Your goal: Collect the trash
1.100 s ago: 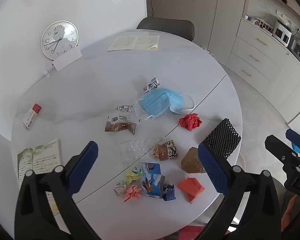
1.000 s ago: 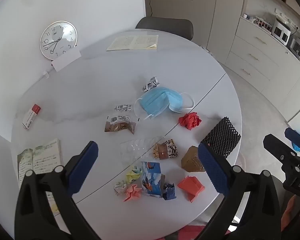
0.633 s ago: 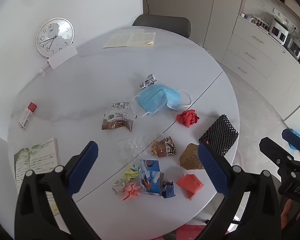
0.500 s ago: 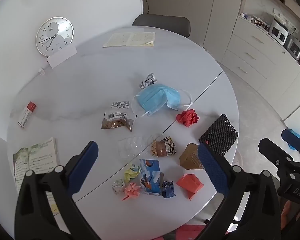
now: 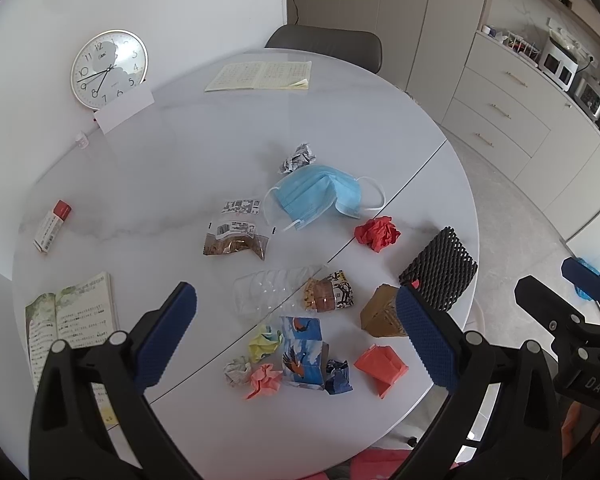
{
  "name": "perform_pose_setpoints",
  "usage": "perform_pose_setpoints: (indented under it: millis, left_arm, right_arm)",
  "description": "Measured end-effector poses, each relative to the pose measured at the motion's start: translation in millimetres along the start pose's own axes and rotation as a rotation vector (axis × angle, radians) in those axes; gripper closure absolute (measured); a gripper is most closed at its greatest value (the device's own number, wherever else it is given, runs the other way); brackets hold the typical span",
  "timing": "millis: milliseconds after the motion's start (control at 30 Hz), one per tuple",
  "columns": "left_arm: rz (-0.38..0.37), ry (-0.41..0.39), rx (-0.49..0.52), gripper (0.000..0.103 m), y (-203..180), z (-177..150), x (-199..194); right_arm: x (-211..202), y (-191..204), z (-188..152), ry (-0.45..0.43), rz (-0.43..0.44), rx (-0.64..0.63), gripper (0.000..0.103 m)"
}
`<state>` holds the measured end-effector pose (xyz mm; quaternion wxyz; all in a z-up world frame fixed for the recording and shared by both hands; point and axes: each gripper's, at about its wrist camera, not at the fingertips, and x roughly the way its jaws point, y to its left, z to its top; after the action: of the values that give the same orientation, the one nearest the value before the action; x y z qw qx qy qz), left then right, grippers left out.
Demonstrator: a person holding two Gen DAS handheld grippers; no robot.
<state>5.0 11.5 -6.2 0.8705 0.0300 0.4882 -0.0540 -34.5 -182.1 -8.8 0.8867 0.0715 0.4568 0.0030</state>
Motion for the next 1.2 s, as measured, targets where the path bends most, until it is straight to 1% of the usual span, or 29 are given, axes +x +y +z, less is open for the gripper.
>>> perform_pose_setpoints:
  millis: [1200]
  left_arm:
    - [0.003,0.010,-0.009,0.008,4.4,-1.2,4.9]
  right_arm:
    - [3.9,0.8,1.6,0.015,-0.001,-0.002,0.002]
